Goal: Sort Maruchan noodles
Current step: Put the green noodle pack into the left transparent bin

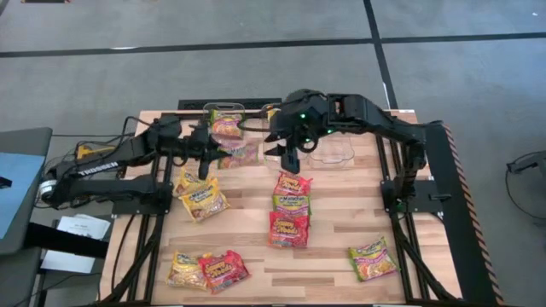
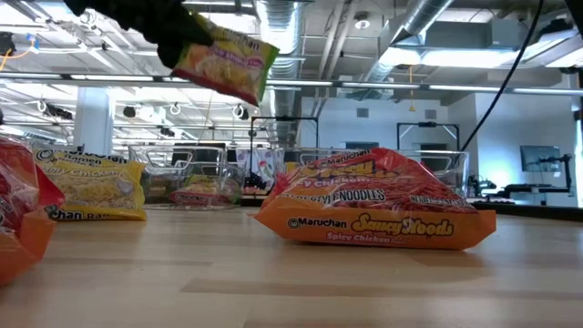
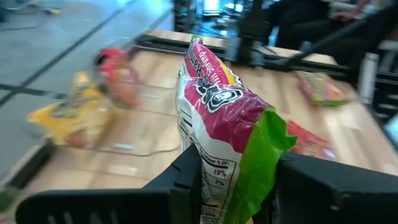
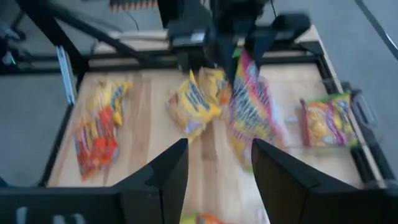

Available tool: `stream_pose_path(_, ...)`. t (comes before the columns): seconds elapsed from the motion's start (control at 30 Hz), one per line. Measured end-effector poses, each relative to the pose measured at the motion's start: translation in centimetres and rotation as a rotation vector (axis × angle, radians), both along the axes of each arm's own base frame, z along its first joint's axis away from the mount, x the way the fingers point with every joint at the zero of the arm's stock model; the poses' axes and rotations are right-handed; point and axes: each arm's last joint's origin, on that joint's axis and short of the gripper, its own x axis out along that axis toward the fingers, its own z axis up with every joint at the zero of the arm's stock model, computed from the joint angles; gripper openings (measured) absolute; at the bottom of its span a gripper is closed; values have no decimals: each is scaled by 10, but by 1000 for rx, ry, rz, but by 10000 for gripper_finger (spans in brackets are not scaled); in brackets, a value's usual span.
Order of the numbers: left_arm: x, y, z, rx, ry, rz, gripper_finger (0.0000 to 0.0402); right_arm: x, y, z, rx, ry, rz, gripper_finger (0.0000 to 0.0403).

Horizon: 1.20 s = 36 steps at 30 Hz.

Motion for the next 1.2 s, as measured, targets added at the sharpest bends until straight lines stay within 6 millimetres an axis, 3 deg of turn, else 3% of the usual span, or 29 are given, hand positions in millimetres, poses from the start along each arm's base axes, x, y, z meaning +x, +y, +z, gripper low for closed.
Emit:
stream_pose_path(0.4, -34, 76, -10, -18, 22, 245, 65, -25, -40, 11, -115, 10, -42, 192)
stream_pose_path(0.77, -45, 145, -64, -267, 112, 279, 65, -41, -81, 6, -131, 89, -136, 192)
stream_pose_path(1.2, -39, 186, -122, -434, 122, 229, 65, -45, -90, 5, -210, 108, -94, 192)
